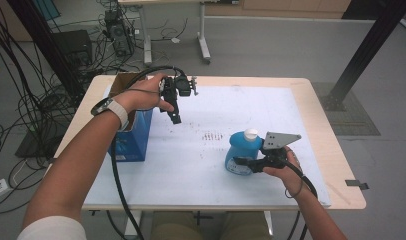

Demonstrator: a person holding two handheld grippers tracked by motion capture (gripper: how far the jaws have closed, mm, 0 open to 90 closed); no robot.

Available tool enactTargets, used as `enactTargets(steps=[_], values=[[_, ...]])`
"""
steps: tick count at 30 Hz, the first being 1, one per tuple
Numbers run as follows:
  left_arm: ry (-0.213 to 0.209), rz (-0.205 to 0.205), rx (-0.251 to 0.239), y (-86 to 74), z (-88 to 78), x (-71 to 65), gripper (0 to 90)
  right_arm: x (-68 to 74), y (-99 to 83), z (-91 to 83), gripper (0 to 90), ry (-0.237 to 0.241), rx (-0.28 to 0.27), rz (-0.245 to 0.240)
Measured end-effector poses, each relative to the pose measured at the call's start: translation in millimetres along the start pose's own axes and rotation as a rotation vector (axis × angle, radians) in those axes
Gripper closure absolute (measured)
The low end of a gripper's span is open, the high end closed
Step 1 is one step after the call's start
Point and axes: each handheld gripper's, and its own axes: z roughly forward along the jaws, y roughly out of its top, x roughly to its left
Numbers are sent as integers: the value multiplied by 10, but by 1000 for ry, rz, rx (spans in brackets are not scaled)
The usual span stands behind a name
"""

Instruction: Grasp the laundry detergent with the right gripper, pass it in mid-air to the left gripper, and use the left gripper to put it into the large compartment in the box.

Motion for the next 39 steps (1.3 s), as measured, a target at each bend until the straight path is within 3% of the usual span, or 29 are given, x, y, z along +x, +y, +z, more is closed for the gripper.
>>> enactTargets(steps=[39], values=[[1,2,6,3,-15,-11,94,-8,12,0,424,6,14,8]])
